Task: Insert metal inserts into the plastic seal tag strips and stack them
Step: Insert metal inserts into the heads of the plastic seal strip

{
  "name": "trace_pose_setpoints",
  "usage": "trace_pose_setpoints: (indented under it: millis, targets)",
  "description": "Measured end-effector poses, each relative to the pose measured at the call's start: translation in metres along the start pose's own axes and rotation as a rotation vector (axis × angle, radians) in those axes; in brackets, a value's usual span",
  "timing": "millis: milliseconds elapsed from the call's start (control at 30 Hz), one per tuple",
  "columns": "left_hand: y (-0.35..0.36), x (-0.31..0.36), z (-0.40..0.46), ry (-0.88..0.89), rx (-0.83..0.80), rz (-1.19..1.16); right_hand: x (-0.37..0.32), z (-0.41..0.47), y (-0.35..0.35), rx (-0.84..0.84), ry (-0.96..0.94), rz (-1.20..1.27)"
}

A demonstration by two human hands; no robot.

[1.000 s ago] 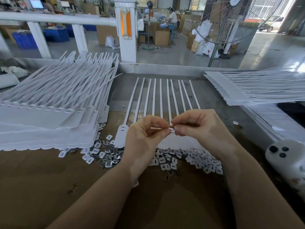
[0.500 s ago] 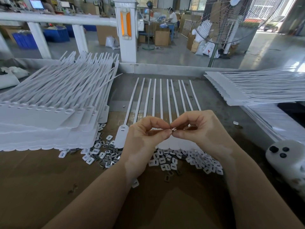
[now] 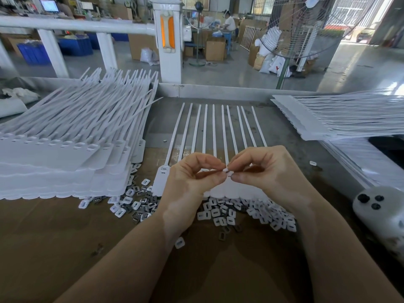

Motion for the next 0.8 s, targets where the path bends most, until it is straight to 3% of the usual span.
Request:
trace_pose_setpoints:
  millis: [433,633,800]
  targets:
    - [0.003,0.001,-0.001,-0.115,-0.016,-0.084,0.001,0.0,0.0,0.028,-0.001,-0.063]
    - [0.008,0.007,-0.006,-0.018,0.006,0.404,0.011,-0.003,-0.036,0.383,0.096,-0.096]
    - [0.011,0.001,-0.005,-0.024,-0.017,0.566,0.025,-0.008,-0.059,0.562,0.254,-0.346]
Point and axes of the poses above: each hand's wrist, its own z-axis towards the middle knuckle, its own y-axis out of the palm, x = y × z, the point moved 4 cm from there along z, towards the middle knuckle, and after that the axes turned 14 degrees about z, right-handed, at the moved point
